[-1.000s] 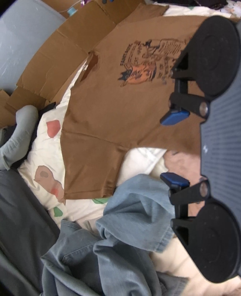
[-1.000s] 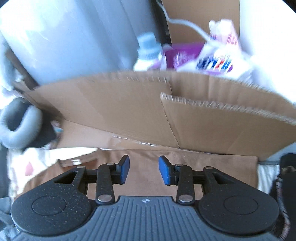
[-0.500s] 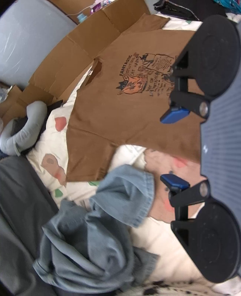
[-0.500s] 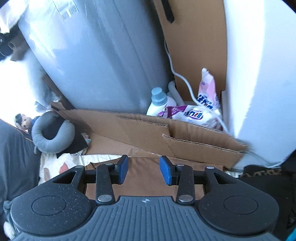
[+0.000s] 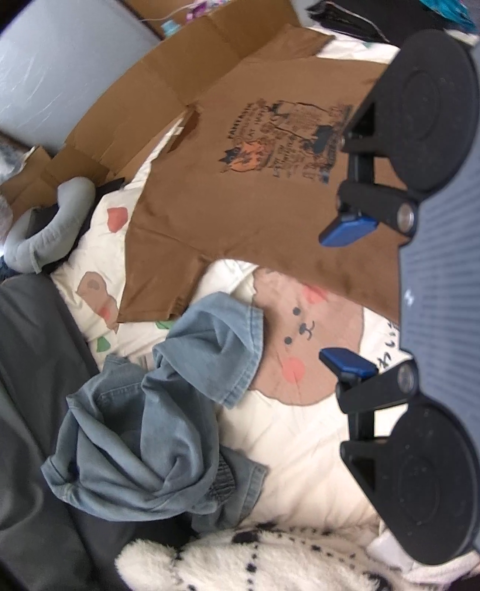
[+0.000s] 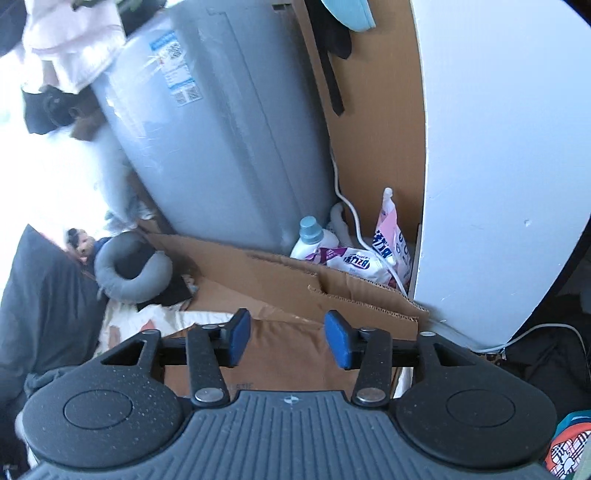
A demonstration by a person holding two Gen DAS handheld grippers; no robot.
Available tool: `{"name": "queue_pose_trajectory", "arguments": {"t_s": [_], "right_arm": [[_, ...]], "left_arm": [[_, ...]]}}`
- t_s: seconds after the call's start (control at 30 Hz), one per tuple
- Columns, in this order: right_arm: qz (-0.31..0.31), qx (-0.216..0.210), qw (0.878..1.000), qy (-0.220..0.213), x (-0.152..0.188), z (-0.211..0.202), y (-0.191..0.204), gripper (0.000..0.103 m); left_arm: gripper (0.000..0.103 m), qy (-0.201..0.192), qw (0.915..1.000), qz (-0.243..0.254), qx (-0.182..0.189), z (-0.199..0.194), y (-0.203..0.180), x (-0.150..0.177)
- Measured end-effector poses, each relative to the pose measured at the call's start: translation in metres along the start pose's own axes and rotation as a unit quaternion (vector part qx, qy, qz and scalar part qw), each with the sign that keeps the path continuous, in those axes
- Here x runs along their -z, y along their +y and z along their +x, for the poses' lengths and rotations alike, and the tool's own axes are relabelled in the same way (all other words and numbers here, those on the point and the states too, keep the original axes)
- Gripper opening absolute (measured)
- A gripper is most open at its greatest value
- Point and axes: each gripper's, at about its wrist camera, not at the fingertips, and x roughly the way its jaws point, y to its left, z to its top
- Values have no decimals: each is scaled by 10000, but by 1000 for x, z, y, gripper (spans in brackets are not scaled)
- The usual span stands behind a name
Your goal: Fold clothes
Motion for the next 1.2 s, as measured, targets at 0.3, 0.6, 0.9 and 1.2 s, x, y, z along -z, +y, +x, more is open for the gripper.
{"name": "queue_pose_trajectory", "arguments": {"t_s": [0.3,0.6,0.9,1.2], "right_arm": [[-2,-249,9997,53,62,-38,-63,53],[-40,-239,9997,42,130,-56,-94,54],[-205,-110,9995,236,191,-57,-105,54],[-37,-167,9979,623,259,-30,-113,54]], "left_arm": [[65,13,9996,179,-197,-41,12,5],[69,-229,9970,685,-268,-76,4,-2],[69,-146,9908,1341,77,-56,-12,15],[68,0,9910,1326,170,-36,3,34]]}}
